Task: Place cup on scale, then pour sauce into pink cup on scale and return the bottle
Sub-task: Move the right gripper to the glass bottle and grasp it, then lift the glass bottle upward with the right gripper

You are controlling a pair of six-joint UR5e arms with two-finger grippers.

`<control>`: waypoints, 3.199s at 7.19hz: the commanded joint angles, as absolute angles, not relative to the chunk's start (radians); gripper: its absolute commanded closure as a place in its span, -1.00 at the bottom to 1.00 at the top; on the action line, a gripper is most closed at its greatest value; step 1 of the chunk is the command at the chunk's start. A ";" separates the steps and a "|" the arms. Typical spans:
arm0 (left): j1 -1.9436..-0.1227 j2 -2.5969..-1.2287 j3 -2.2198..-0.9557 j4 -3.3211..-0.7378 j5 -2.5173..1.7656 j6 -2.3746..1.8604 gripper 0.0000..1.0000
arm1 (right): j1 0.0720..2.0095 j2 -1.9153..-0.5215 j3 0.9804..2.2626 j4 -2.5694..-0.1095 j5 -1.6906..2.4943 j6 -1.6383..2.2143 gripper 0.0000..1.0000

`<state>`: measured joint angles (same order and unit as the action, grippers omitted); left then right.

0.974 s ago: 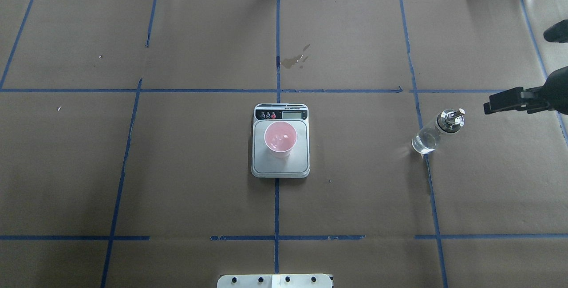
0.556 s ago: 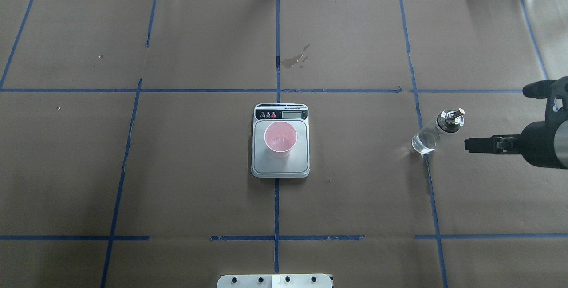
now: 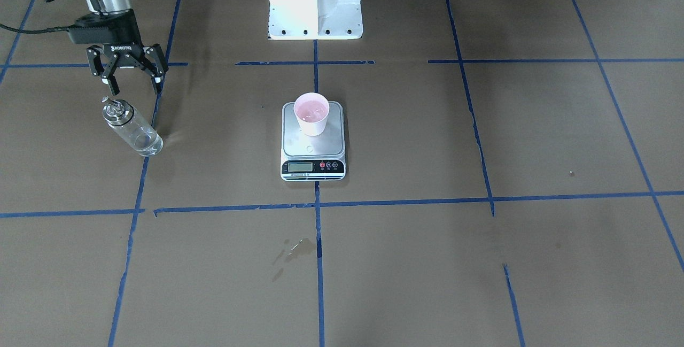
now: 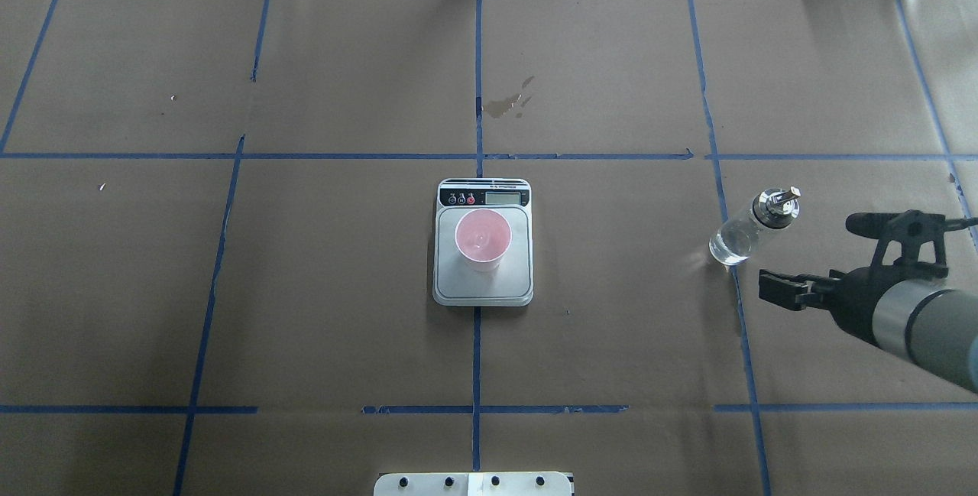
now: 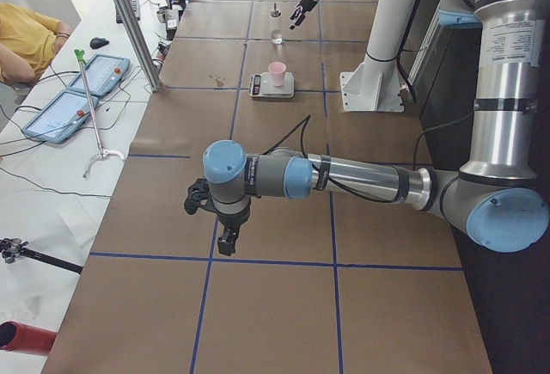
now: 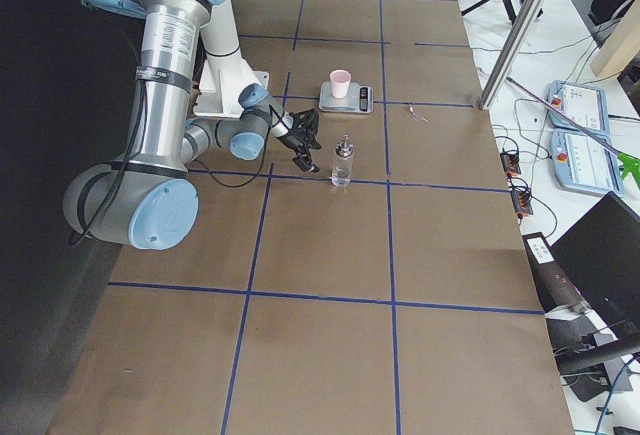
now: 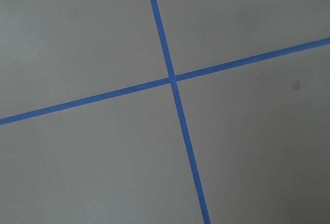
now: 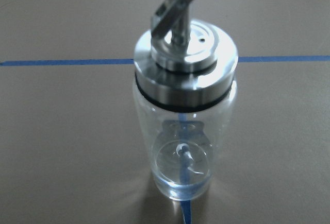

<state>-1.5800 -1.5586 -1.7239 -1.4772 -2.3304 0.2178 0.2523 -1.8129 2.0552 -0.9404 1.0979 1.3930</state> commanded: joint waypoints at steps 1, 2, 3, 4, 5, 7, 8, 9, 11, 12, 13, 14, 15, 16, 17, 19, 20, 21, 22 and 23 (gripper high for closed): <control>-1.580 -1.559 -1.724 -1.477 -2.332 0.218 -1.00 | 0.235 -1.772 1.915 -0.845 1.000 1.394 -1.00; -1.580 -1.559 -1.724 -1.477 -2.332 0.218 -1.00 | 0.235 -1.755 1.904 -0.845 0.976 1.393 -1.00; -1.580 -1.559 -1.724 -1.477 -2.332 0.218 -1.00 | 0.235 -1.752 1.899 -0.844 0.959 1.388 -1.00; -1.580 -1.559 -1.724 -1.477 -2.332 0.218 -1.00 | 0.236 -1.753 1.896 -0.842 0.956 1.384 -1.00; -1.580 -1.560 -1.724 -1.477 -2.332 0.218 -1.00 | 0.236 -1.753 1.894 -0.809 0.944 1.355 -1.00; -1.580 -1.559 -1.724 -1.477 -2.332 0.218 -1.00 | 0.242 -1.740 1.894 -0.775 0.904 1.319 -1.00; -1.580 -1.559 -1.724 -1.477 -2.333 0.218 -1.00 | 0.247 -1.733 1.894 -0.772 0.896 1.287 -1.00; -1.580 -1.559 -1.724 -1.477 -2.333 0.218 -1.00 | 0.256 -1.732 1.893 -0.772 0.881 1.279 -1.00; -1.580 -1.559 -1.724 -1.477 -2.332 0.218 -1.00 | 0.287 -1.730 1.893 -0.772 0.881 1.256 -1.00; -1.580 -1.559 -1.724 -1.477 -2.332 0.218 -1.00 | 0.294 -1.720 1.893 -0.772 0.881 1.252 -1.00; -1.580 -1.559 -1.724 -1.477 -2.332 0.218 -1.00 | 0.302 -1.707 1.893 -0.773 0.881 1.244 -1.00; -1.580 -1.559 -1.724 -1.477 -2.332 0.218 -1.00 | 0.307 -1.704 1.891 -0.773 0.879 1.238 -1.00; -1.580 -1.560 -1.724 -1.477 -2.332 0.218 -1.00 | 0.313 -1.706 1.891 -0.773 0.879 1.235 -1.00; -1.580 -1.559 -1.724 -1.477 -2.332 0.218 -1.00 | 0.317 -1.704 1.891 -0.773 0.879 1.224 -1.00; -1.580 -1.560 -1.724 -1.477 -2.332 0.218 -1.00 | 0.319 -1.704 1.888 -0.773 0.877 1.224 -1.00; -1.580 -1.560 -1.724 -1.477 -2.332 0.218 -1.00 | 0.319 -1.697 1.882 -0.772 0.862 1.224 0.59; -1.578 -1.560 -1.724 -1.477 -2.332 0.218 -1.00 | 0.319 -1.697 1.885 -0.770 0.858 1.227 1.00; -1.578 -1.560 -1.724 -1.477 -2.332 0.218 -1.00 | 0.319 -1.697 1.894 -0.770 0.845 1.224 1.00; -1.580 -1.560 -1.724 -1.477 -2.332 0.218 -1.00 | 0.318 -1.694 1.899 -0.762 0.827 1.223 1.00; -1.580 -1.560 -1.724 -1.477 -2.332 0.218 -1.00 | 0.319 -1.681 1.923 -0.749 0.818 1.207 1.00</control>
<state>-1.5794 -1.5601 -1.7242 -1.4772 -2.3316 0.2178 0.3186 -1.6913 1.9030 -0.7611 0.8316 1.2192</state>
